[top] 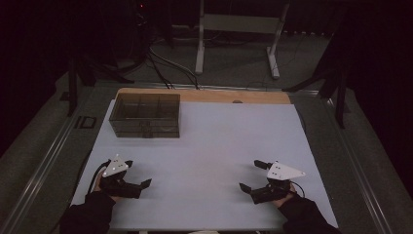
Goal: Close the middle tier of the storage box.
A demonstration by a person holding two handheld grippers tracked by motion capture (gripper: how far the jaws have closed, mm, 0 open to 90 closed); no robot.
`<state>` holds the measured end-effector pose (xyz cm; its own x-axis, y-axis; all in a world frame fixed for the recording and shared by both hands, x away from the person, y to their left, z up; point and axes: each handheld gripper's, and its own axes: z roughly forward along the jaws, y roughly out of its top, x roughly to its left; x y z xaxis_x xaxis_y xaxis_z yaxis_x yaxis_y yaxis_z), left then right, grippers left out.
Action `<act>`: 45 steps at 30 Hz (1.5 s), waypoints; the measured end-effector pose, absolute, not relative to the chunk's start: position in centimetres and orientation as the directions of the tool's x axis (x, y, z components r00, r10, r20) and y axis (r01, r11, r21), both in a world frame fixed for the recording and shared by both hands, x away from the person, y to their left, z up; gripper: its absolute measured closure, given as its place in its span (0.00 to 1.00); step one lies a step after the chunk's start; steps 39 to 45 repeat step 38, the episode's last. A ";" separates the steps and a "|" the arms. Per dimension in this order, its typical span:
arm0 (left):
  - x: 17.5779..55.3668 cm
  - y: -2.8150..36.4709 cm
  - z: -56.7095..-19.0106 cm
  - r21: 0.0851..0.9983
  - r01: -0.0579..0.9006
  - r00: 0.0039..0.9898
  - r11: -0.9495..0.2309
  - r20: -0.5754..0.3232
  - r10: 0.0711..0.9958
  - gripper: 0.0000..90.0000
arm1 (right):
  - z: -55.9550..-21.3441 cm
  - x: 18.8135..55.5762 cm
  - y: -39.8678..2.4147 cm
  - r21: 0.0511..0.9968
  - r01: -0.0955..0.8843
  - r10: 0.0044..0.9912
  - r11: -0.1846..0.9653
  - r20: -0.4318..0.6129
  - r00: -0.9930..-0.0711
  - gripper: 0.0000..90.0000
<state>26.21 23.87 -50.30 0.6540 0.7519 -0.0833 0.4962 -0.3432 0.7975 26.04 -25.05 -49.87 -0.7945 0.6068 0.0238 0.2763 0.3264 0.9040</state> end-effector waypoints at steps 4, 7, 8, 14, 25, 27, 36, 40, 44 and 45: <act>25.8 24.0 -50.6 0.793 0.499 0.649 -0.349 -0.076 0.757 0.02 | -49.9 26.0 -25.1 0.904 0.276 0.608 0.327 0.023 -0.794 0.02; 25.3 24.0 -50.8 0.791 0.503 0.641 -0.349 -0.071 0.764 0.02 | -49.9 26.0 -25.1 0.904 0.277 0.607 0.327 0.023 -0.794 0.02; 25.0 24.1 -50.9 0.788 0.510 0.637 -0.344 -0.079 0.766 0.02 | -49.9 26.0 -25.1 0.903 0.277 0.607 0.329 0.022 -0.794 0.02; 24.5 24.8 -51.3 0.781 0.525 0.617 -0.339 -0.074 0.784 0.02 | -49.9 26.0 -25.1 0.904 0.275 0.606 0.328 0.022 -0.795 0.02; 24.9 25.4 -51.5 0.789 0.526 0.582 -0.318 -0.062 0.811 0.02 | -50.0 26.0 -24.9 0.901 0.273 0.601 0.336 0.019 -0.799 0.02; 24.9 25.4 -51.7 0.782 0.541 0.587 -0.308 -0.090 0.805 0.02 | -50.0 26.1 -24.9 0.901 0.274 0.601 0.336 0.019 -0.799 0.02; 24.8 24.6 -51.6 0.772 0.538 0.619 -0.338 -0.090 0.780 0.02 | -50.1 26.2 -25.0 0.900 0.281 0.604 0.334 0.024 -0.796 0.02; 24.8 24.6 -51.6 0.776 0.538 0.621 -0.329 -0.101 0.777 0.02 | -50.1 26.2 -25.0 0.899 0.282 0.605 0.335 0.024 -0.796 0.02; 24.8 24.6 -51.6 0.776 0.538 0.621 -0.329 -0.101 0.777 0.02 | -50.1 26.2 -25.0 0.899 0.282 0.605 0.335 0.024 -0.796 0.02; 24.8 24.6 -51.6 0.776 0.538 0.621 -0.329 -0.101 0.777 0.02 | -50.1 26.2 -25.0 0.899 0.282 0.605 0.335 0.024 -0.796 0.02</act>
